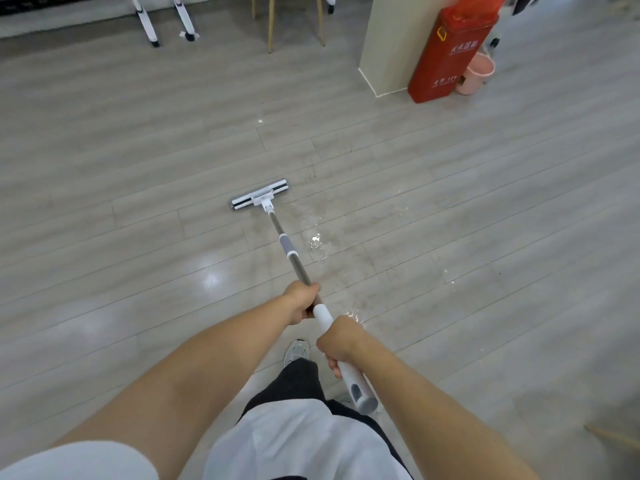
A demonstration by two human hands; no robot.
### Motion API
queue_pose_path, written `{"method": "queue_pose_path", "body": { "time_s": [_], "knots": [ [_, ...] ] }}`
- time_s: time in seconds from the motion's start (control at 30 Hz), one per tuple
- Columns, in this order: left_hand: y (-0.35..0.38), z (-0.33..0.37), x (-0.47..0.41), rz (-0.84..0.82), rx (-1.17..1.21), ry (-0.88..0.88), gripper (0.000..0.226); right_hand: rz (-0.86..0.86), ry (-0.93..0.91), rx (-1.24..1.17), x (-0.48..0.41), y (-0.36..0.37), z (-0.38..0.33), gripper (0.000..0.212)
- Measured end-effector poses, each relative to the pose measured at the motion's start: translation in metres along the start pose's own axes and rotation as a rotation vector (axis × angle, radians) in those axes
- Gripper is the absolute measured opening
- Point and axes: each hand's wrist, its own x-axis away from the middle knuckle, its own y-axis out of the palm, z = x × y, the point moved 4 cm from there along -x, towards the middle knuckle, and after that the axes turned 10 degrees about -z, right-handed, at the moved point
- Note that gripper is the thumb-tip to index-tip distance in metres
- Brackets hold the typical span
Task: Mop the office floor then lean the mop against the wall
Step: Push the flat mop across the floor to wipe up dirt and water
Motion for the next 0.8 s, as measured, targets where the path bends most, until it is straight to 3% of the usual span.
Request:
{"method": "queue_pose_path", "body": {
  "time_s": [0.3, 0.47, 0.8],
  "knots": [
    [-0.048, 0.028, -0.019, 0.066, -0.023, 0.005, 0.019, -0.022, 0.0, -0.036, -0.02, 0.015, -0.053, 0.026],
    [-0.039, 0.022, -0.016, 0.097, -0.022, 0.01, 0.029, -0.014, -0.035, -0.059, -0.014, 0.011, -0.037, 0.008],
    [-0.01, -0.026, 0.009, 0.076, -0.04, -0.015, 0.023, -0.016, -0.086, -0.02, 0.003, 0.03, 0.02, 0.014]
  ]
}}
